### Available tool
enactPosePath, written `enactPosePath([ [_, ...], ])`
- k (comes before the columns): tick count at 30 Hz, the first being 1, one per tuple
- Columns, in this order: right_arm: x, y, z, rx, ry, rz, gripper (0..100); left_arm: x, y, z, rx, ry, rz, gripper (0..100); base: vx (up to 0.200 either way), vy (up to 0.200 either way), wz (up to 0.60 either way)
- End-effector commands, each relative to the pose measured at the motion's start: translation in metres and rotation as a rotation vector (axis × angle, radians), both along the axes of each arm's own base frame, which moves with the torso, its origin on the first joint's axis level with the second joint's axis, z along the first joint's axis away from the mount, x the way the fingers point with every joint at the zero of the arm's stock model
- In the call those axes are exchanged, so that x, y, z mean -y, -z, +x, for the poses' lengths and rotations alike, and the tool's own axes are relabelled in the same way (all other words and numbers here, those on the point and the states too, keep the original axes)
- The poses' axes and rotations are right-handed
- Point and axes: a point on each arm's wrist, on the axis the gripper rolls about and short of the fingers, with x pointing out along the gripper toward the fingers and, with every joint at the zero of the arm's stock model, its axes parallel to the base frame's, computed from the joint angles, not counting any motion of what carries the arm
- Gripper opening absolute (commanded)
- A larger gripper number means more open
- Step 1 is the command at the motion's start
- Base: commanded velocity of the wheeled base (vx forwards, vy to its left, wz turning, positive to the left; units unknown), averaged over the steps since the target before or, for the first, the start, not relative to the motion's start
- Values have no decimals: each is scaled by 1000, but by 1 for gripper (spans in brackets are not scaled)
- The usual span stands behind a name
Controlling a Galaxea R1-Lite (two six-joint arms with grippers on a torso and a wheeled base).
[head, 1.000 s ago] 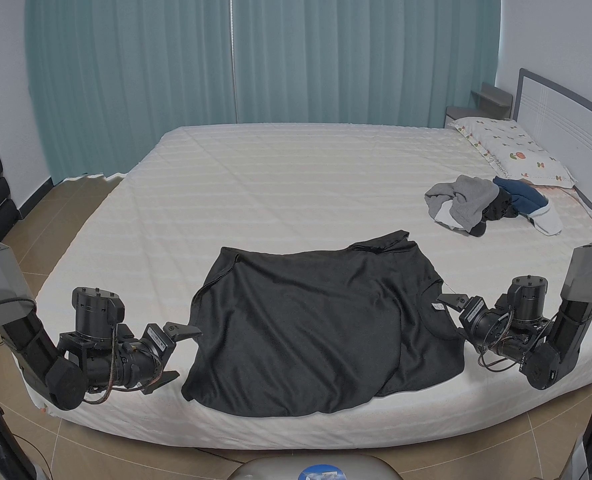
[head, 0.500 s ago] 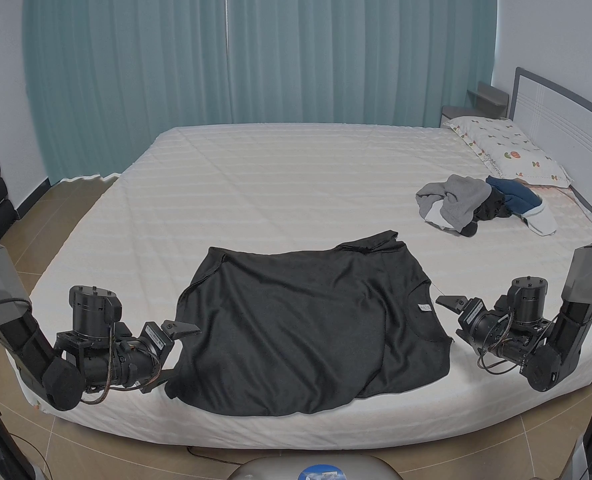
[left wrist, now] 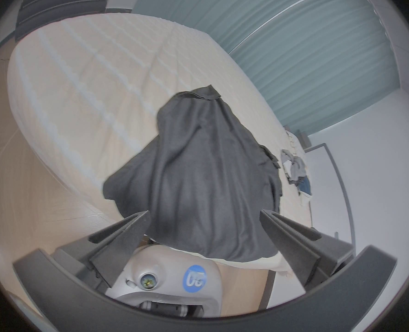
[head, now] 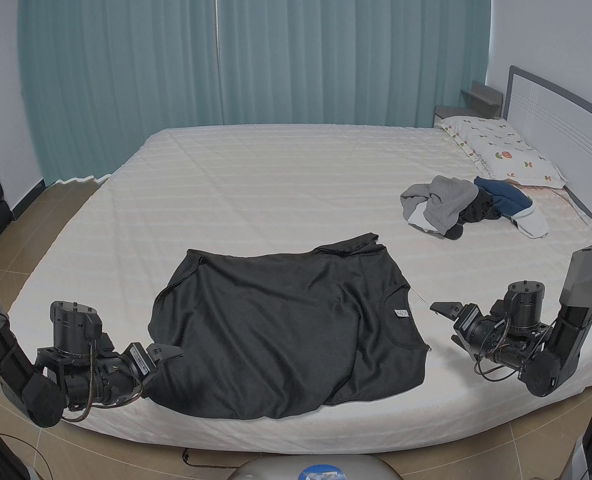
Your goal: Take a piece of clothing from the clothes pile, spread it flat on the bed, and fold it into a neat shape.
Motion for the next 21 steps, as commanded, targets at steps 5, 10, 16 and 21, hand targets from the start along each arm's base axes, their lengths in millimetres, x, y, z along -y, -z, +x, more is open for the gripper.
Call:
enactPosePath([
  [5, -1, -2, -1, 6, 4, -2, 100, -7, 30, -4, -130, -79, 103, 100, 0, 0, 0],
  [10, -1, -2, -2, 3, 1, -2, 100, -4, 43, -6, -192, -66, 123, 100, 0, 0, 0],
  [16, -1, 0, -2, -5, 1, -4, 100, -4, 57, -5, -251, -70, 135, 100, 0, 0, 0],
  [21, -1, 0, -2, -5, 1, -4, 100, -5, 55, 3, -185, -101, 126, 100, 0, 0, 0],
])
